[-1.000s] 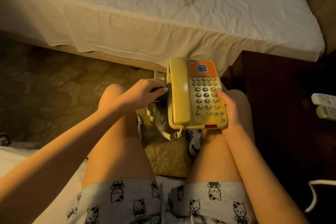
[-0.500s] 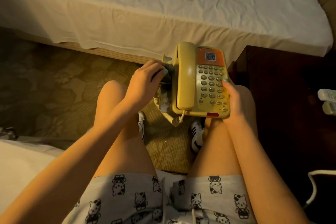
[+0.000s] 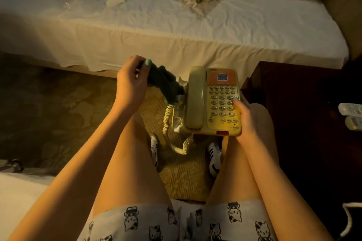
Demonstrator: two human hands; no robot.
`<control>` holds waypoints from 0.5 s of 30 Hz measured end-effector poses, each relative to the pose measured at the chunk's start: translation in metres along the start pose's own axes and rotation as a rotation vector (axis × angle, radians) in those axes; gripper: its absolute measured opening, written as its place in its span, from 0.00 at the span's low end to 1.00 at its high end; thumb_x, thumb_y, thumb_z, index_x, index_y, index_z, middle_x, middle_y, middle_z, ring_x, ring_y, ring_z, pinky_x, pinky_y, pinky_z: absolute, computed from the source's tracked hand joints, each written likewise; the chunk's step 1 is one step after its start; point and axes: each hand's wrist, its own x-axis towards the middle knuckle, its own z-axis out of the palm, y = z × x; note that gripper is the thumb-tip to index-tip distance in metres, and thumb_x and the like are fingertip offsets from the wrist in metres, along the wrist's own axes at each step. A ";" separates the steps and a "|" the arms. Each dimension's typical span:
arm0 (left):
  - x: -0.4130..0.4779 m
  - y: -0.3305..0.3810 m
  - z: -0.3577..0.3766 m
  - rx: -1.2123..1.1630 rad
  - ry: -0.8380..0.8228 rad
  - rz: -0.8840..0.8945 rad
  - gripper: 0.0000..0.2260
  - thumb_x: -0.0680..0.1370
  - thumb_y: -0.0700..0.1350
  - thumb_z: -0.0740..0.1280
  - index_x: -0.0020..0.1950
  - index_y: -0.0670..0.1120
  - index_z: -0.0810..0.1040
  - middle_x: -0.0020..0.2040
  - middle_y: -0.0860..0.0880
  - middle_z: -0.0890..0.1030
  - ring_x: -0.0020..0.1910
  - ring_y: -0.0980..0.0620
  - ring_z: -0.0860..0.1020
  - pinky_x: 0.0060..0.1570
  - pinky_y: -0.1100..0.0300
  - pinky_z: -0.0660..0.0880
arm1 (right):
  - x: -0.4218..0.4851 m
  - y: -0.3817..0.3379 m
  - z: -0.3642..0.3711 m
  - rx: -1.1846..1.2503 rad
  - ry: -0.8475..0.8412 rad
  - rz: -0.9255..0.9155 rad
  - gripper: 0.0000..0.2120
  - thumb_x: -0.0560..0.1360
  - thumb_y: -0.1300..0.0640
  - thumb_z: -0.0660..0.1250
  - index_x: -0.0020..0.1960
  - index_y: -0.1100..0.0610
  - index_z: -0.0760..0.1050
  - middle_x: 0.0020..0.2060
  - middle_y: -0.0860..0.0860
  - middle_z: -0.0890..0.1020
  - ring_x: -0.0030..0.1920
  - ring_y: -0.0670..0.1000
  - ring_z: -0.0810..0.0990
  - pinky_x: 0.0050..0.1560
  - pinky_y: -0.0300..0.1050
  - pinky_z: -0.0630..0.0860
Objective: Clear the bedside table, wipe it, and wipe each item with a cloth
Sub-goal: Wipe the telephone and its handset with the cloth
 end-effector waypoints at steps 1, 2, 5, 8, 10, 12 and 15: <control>0.002 -0.003 -0.001 0.014 -0.056 -0.011 0.04 0.82 0.41 0.61 0.50 0.44 0.74 0.41 0.51 0.74 0.38 0.65 0.73 0.36 0.74 0.70 | 0.001 0.000 0.001 -0.002 0.015 -0.005 0.19 0.78 0.59 0.62 0.69 0.54 0.71 0.55 0.58 0.82 0.54 0.59 0.82 0.52 0.55 0.80; 0.001 -0.006 0.000 0.029 -0.108 -0.019 0.03 0.82 0.41 0.61 0.50 0.44 0.73 0.41 0.51 0.74 0.37 0.66 0.73 0.36 0.73 0.70 | 0.001 -0.001 0.003 0.006 0.028 -0.010 0.20 0.78 0.59 0.63 0.69 0.53 0.71 0.56 0.58 0.82 0.55 0.59 0.82 0.53 0.55 0.79; -0.009 -0.015 0.003 -0.012 -0.185 -0.067 0.05 0.81 0.39 0.60 0.52 0.46 0.75 0.44 0.51 0.76 0.41 0.62 0.74 0.39 0.69 0.71 | -0.002 -0.004 0.005 0.015 0.052 -0.010 0.23 0.74 0.54 0.68 0.69 0.52 0.72 0.58 0.58 0.81 0.58 0.59 0.80 0.57 0.58 0.77; -0.020 -0.019 -0.001 -0.125 -0.121 -0.120 0.12 0.77 0.38 0.57 0.55 0.44 0.79 0.45 0.60 0.77 0.42 0.61 0.74 0.41 0.64 0.72 | -0.004 -0.006 0.003 0.035 0.081 -0.047 0.18 0.72 0.51 0.71 0.62 0.48 0.77 0.56 0.57 0.82 0.56 0.58 0.81 0.56 0.57 0.77; -0.020 -0.021 -0.008 -0.174 -0.072 -0.152 0.14 0.77 0.38 0.57 0.55 0.43 0.81 0.43 0.62 0.77 0.40 0.62 0.74 0.42 0.63 0.71 | -0.002 -0.009 -0.001 0.051 0.116 -0.107 0.14 0.76 0.57 0.66 0.60 0.48 0.78 0.54 0.56 0.83 0.54 0.58 0.82 0.51 0.53 0.79; -0.021 -0.026 -0.012 -0.176 -0.099 -0.171 0.11 0.80 0.38 0.60 0.54 0.44 0.81 0.44 0.59 0.79 0.40 0.64 0.74 0.41 0.68 0.70 | -0.003 -0.015 -0.001 0.067 0.116 -0.141 0.16 0.77 0.58 0.65 0.64 0.51 0.76 0.52 0.55 0.84 0.53 0.56 0.83 0.48 0.50 0.80; -0.030 -0.034 -0.007 -0.095 -0.242 -0.114 0.07 0.78 0.38 0.67 0.52 0.48 0.81 0.44 0.57 0.79 0.42 0.65 0.76 0.43 0.68 0.70 | -0.001 -0.020 -0.001 0.061 0.167 -0.154 0.18 0.77 0.59 0.64 0.67 0.53 0.74 0.51 0.55 0.84 0.52 0.56 0.83 0.47 0.49 0.81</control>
